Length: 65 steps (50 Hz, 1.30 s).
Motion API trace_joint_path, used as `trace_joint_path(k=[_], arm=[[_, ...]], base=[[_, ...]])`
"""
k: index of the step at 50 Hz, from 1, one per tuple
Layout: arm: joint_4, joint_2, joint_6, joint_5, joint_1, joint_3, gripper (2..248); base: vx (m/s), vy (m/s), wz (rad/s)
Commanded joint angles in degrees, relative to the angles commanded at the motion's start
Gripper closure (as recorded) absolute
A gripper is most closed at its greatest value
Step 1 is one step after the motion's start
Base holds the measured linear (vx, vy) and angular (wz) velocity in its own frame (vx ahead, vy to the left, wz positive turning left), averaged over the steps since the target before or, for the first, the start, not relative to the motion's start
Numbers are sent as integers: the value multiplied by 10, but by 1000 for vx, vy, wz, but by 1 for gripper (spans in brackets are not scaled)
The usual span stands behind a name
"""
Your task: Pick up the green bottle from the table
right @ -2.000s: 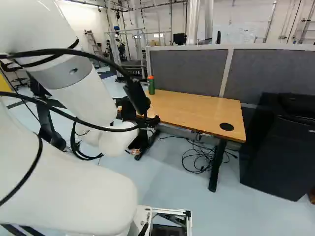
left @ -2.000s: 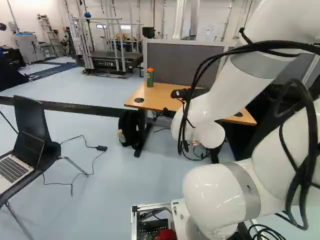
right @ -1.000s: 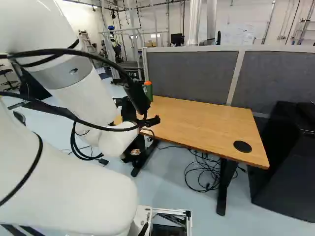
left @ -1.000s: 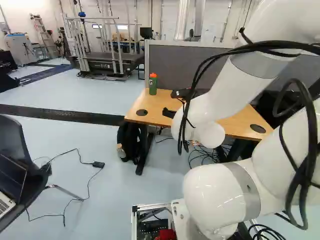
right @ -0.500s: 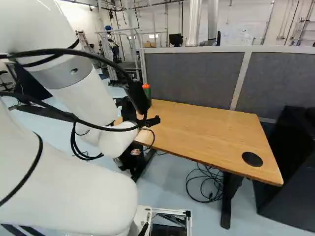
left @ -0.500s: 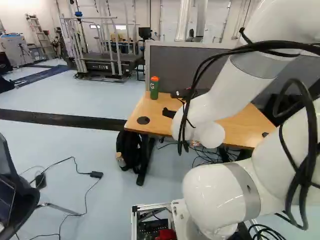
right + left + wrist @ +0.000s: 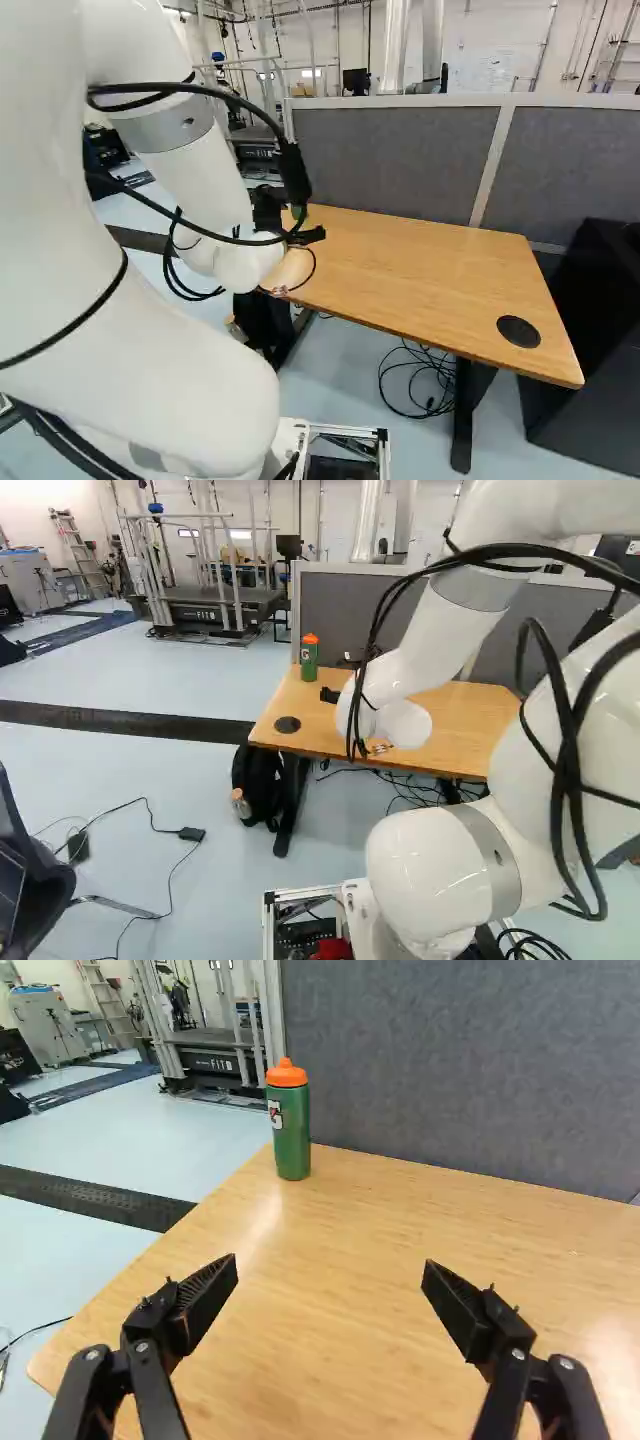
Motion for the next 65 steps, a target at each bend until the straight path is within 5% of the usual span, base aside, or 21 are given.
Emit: trace_joint_path(k=[65], arm=[[-19, -194, 0, 5, 49, -205, 3]], base=[[0, 0, 0]])
